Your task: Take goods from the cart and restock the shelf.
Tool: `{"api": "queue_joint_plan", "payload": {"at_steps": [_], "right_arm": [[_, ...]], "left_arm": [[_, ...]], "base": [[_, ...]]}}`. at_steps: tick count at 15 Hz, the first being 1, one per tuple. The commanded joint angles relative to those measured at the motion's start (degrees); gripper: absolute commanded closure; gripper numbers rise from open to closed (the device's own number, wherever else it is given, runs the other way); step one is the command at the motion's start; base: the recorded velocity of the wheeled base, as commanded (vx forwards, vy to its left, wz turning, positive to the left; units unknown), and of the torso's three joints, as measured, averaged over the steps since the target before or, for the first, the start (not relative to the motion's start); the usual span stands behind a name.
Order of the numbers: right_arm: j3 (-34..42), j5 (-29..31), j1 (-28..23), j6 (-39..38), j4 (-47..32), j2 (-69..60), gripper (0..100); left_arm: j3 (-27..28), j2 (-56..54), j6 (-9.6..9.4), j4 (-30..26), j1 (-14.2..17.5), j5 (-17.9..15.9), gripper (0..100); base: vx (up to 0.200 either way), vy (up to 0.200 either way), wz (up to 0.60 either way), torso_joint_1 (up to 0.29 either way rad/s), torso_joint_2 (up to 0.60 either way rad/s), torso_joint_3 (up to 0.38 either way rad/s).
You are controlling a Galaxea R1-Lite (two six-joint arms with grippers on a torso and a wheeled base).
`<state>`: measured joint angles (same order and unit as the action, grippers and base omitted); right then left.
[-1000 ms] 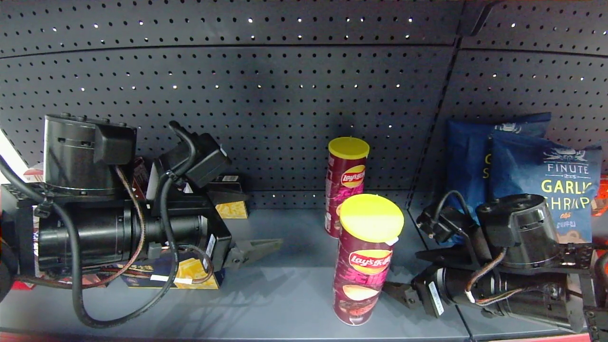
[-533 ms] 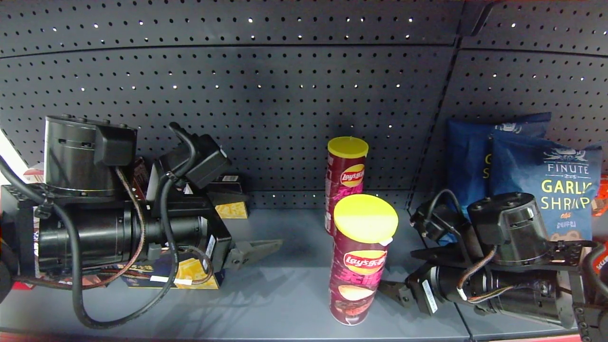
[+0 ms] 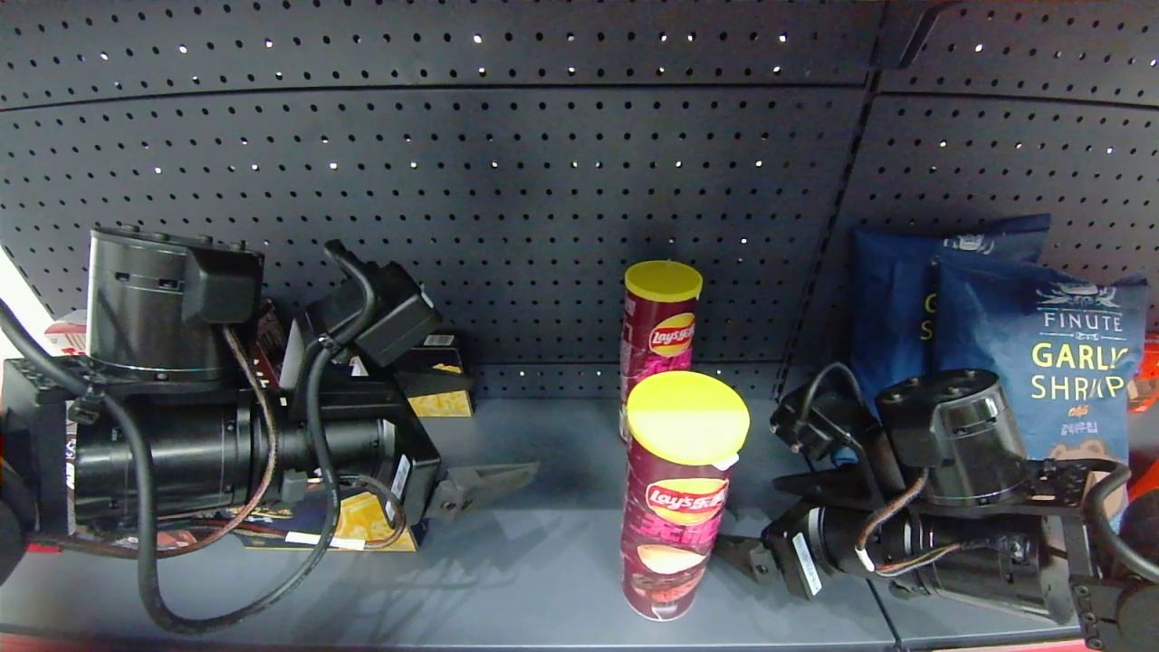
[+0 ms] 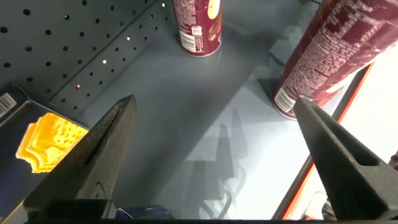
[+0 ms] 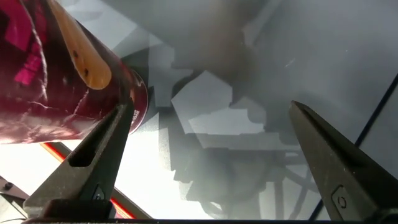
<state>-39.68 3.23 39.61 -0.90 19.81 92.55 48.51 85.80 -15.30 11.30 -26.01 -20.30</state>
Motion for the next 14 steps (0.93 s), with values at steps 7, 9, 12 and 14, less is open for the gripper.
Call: {"api": "queue_joint_plan", "payload": {"at_steps": [7,9,12,14], "right_arm": [[-1.54,0.02,0.65,-0.06,0.23,1.84,0],[-1.63,0.02,0.73,0.02,0.23,1.93,0],[-1.72,0.02,0.82,0.02,0.32,2.37,0],[-2.42,0.11,0.82,0.02,0.32,2.81,0]], "left_arm": [[-0.08,-0.1,0.01,0.04,0.0,0.08,0],[-0.08,-0.1,0.01,0.04,0.09,-0.01,0],[-0.08,-0.1,0.01,0.04,0.09,-0.01,0],[-0.08,-0.1,0.01,0.04,0.09,-0.01,0]], "base": [[0.0,0.0,0.0,0.0,0.0,0.0],[0.0,0.0,0.0,0.0,0.0,0.0],[0.0,0.0,0.0,0.0,0.0,0.0],[0.0,0.0,0.0,0.0,0.0,0.0]]}}
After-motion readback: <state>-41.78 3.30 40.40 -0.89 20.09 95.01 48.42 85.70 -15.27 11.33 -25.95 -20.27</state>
